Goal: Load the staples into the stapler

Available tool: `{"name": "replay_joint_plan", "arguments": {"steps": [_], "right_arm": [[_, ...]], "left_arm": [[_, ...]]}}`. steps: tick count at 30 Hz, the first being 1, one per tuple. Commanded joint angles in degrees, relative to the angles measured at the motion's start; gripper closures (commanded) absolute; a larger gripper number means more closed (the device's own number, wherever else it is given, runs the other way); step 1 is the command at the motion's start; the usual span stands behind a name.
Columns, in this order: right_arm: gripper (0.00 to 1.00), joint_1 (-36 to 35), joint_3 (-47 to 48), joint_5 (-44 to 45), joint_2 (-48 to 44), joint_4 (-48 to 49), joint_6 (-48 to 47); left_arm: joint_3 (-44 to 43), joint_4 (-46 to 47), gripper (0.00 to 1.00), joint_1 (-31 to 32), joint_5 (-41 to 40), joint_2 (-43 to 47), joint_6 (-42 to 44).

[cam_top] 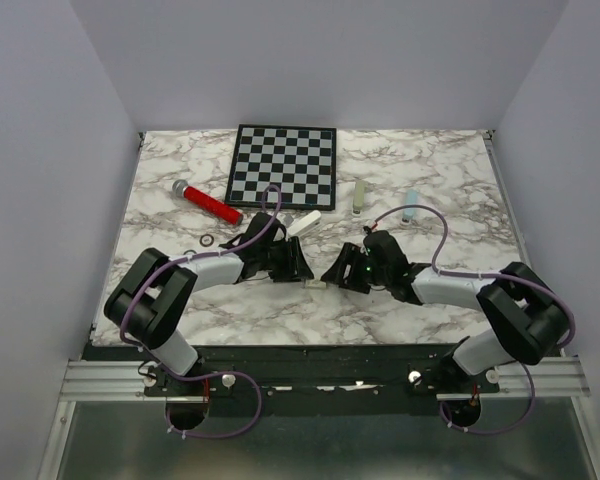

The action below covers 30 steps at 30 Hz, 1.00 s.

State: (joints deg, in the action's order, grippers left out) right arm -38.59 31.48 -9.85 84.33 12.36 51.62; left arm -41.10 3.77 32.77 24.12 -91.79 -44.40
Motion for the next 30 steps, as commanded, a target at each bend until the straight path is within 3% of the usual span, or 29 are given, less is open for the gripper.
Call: {"name": "replay_joint_plan", "arguments": {"steps": [1, 23, 29, 30], "right_arm": [[0.3, 0.4, -0.7, -2.3, 2.6, 3.5, 0.9], [0.35, 0.4, 1.0, -4.9, 8.6, 3.7, 0.1], [0.35, 0.4, 0.7, -3.5, 7.4, 2.3, -0.8], [0.35, 0.4, 0.8, -2.9, 7.1, 1.4, -1.2]], "left_arm": [[0.0, 1.3, 0.47, 0.4, 1.8, -0.7, 0.3], [-2.8, -1.0, 0.69, 1.2, 4.2, -3.9, 1.5], [-2.7, -0.2, 0.89, 1.2, 4.4, -4.2, 1.4], [-2.7, -0.2, 0.97, 1.2, 4.7, -4.2, 1.3]]}}
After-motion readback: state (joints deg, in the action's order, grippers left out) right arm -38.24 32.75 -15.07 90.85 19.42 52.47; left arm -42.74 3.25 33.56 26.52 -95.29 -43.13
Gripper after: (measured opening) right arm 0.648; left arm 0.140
